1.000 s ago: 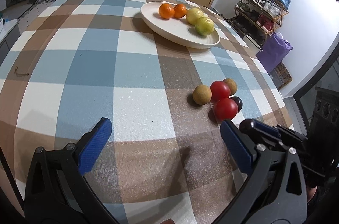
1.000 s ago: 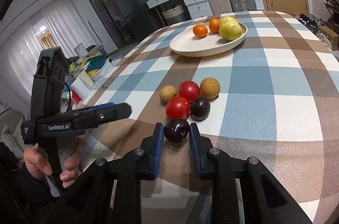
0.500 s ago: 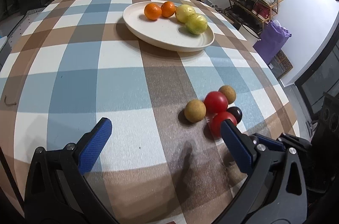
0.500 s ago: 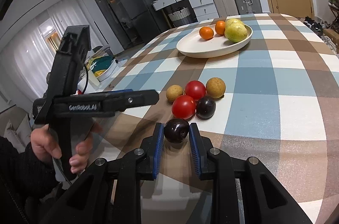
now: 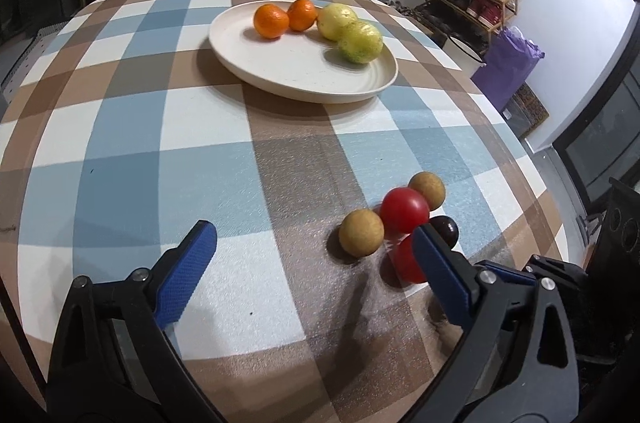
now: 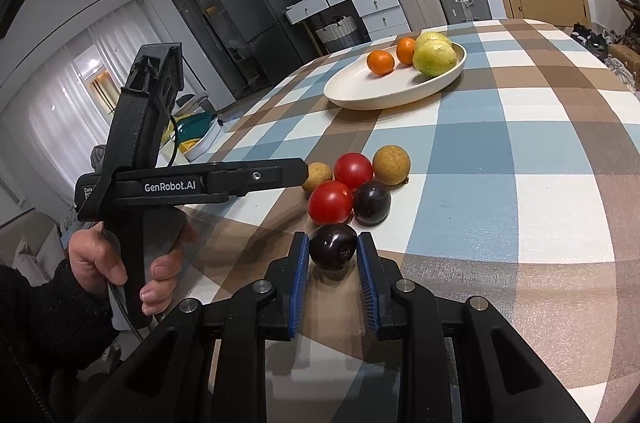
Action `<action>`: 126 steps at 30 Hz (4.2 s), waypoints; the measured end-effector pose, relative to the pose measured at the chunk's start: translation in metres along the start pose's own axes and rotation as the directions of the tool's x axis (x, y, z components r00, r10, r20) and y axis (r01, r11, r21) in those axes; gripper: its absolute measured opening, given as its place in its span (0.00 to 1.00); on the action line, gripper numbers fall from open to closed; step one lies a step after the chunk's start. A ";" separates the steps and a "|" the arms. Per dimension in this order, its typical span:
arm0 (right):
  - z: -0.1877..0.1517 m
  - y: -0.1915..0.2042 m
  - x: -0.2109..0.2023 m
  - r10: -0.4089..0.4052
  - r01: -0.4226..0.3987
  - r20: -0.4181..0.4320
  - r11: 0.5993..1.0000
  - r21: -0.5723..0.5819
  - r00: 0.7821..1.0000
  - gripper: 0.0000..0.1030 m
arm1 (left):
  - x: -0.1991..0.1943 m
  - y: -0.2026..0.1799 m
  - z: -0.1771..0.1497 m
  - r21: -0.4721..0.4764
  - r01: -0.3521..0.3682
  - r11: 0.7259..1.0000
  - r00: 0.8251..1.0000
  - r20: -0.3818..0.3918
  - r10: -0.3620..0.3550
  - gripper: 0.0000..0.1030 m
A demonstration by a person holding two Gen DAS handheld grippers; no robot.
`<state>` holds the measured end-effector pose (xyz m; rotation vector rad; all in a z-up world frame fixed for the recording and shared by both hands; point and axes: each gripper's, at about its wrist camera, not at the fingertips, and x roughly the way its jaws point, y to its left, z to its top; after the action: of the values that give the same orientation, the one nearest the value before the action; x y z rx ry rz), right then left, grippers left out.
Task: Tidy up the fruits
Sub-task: 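Lift the dark plum with the right tool while the left tool grasps a brown kiwi, then lower the kiwi onto the plate with the left tool while the right tool releases the plum there, then withdraw both open tools from the plate back to the remaining fruit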
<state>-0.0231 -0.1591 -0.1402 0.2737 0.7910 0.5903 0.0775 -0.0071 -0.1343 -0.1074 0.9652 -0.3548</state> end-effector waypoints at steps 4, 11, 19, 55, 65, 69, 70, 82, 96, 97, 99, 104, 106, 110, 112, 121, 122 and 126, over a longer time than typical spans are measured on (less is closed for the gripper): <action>0.000 -0.001 -0.001 -0.002 0.002 0.002 1.000 -0.002 1.000 0.24 | 0.007 -0.006 0.004 0.036 0.001 0.999 1.000 -0.024 0.000 0.78; 0.003 -0.007 -0.009 -0.016 0.015 0.020 1.000 0.005 1.000 0.24 | 0.012 -0.011 0.005 0.083 0.046 0.995 0.998 -0.045 -0.043 0.42; 0.004 -0.006 -0.011 -0.012 0.012 0.022 1.000 -0.001 1.000 0.24 | 0.004 -0.015 0.012 0.114 0.115 0.987 0.993 -0.050 -0.110 0.21; 0.118 -0.019 0.003 0.051 -0.047 0.085 0.998 -0.051 0.995 0.24 | 0.000 0.008 0.082 0.042 0.138 0.990 0.990 -0.001 -0.138 0.21; 0.164 -0.034 0.039 0.040 -0.038 0.043 0.998 -0.057 0.998 0.24 | 0.022 0.018 0.139 0.053 0.139 0.989 0.990 0.013 -0.140 0.21; 0.180 -0.047 0.053 0.023 -0.022 0.038 0.999 -0.030 0.999 0.24 | 0.036 0.022 0.160 0.052 0.149 0.987 0.989 0.008 -0.150 0.21; 0.183 -0.050 0.057 0.020 -0.019 0.036 1.000 -0.022 0.999 0.24 | 0.039 0.022 0.164 0.050 0.157 0.986 0.988 0.007 -0.157 0.21; 0.204 -0.074 0.091 -0.003 0.002 0.035 1.000 0.028 0.999 0.24 | 0.078 0.031 0.201 0.040 0.198 0.979 0.980 -0.006 -0.198 0.21; 0.216 -0.090 0.118 -0.021 0.021 0.010 0.999 0.037 1.000 0.24 | 0.104 0.040 0.212 0.027 0.211 0.977 0.977 -0.028 -0.210 0.21; 0.216 -0.090 0.119 -0.023 0.023 0.009 0.999 0.035 1.000 0.24 | 0.105 0.041 0.212 0.022 0.216 0.976 0.976 -0.028 -0.215 0.21; 0.215 -0.089 0.120 -0.032 0.032 0.006 0.999 0.026 0.999 0.25 | 0.105 0.041 0.212 0.018 0.219 0.975 0.975 -0.024 -0.219 0.21; 0.215 -0.091 0.114 -0.027 0.026 0.039 0.999 0.036 0.999 0.37 | 0.097 0.040 0.212 0.023 0.208 0.978 0.978 -0.007 -0.207 0.21; 0.216 -0.090 0.109 -0.031 0.029 0.056 0.999 0.035 0.998 0.37 | 0.092 0.040 0.212 0.024 0.208 0.978 0.978 -0.004 -0.208 0.21; 0.217 -0.085 0.099 -0.038 0.036 0.074 0.999 0.030 0.997 0.37 | 0.081 0.039 0.210 0.023 0.195 0.981 0.981 0.008 -0.195 0.21; 0.218 -0.083 0.095 -0.035 0.033 0.084 0.999 0.031 0.996 0.37 | 0.073 0.038 0.207 0.026 0.189 0.982 0.982 0.016 -0.190 0.21; 0.212 -0.062 0.066 -0.033 0.032 0.121 0.999 0.012 0.992 0.40 | 0.031 0.026 0.184 0.054 0.148 0.987 0.987 0.050 -0.151 0.22; 0.210 -0.060 0.061 -0.032 0.031 0.127 0.999 0.010 0.991 0.41 | 0.028 0.025 0.182 0.056 0.146 0.988 0.987 0.054 -0.149 0.22; 0.206 -0.051 0.047 -0.036 0.036 0.147 0.999 0.000 0.988 0.43 | 0.011 0.017 0.171 0.069 0.133 0.989 0.988 0.075 -0.138 0.25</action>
<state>0.1744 -0.1755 -0.0509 0.2967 0.6517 0.5305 0.2279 -0.0062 -0.0495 -0.1282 0.8689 -0.5026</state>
